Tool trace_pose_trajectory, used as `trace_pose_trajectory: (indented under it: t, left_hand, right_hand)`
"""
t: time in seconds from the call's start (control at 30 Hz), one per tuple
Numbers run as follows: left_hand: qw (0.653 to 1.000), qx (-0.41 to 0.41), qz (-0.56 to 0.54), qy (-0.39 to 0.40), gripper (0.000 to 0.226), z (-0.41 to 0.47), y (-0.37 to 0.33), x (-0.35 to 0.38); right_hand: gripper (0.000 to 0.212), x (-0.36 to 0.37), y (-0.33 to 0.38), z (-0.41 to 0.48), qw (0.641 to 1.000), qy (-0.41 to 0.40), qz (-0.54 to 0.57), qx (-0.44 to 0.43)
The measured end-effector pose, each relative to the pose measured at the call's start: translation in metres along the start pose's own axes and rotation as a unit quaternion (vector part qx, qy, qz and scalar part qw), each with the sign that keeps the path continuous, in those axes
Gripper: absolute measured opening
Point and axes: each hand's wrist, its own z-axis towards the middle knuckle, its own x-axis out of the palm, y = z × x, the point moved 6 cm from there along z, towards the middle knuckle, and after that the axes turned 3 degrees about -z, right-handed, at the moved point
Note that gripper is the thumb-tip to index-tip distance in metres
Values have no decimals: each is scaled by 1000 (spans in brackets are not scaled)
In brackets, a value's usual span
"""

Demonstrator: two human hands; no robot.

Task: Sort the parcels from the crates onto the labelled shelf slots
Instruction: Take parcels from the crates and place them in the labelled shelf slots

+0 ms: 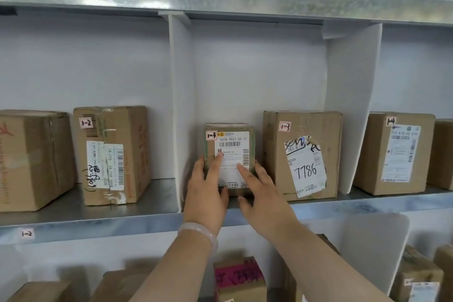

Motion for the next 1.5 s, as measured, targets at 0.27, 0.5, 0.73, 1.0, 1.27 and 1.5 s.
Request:
trace_pose_trajectory:
  t: [0.27, 0.5, 0.73, 1.0, 1.27, 1.5]
  left_hand:
    - [1000, 10, 7, 6, 82, -6, -1, -4]
    - [986, 141, -32, -82, 69, -27, -25, -9]
    - [980, 183, -76, -30, 66, -29, -68, 27]
    - [994, 102, -39, 13, 81, -3, -95, 80]
    - [999, 48, -1, -2, 89, 10, -99, 109]
    - [999, 20, 31, -6, 92, 15, -95, 118]
  right_hand:
    - [69, -13, 12, -25, 995, -89, 17, -28]
    - [49, -59, -8, -70, 968, -248, -17, -35]
    - [63, -106, -65, -68, 953, -293, -63, 47]
    - [84, -107, -105, -37, 974, -218, -17, 64]
    - [89, -98, -132, -13, 988, -151, 27, 20]
    - [86, -93, -137, 1, 993, -112, 34, 10]
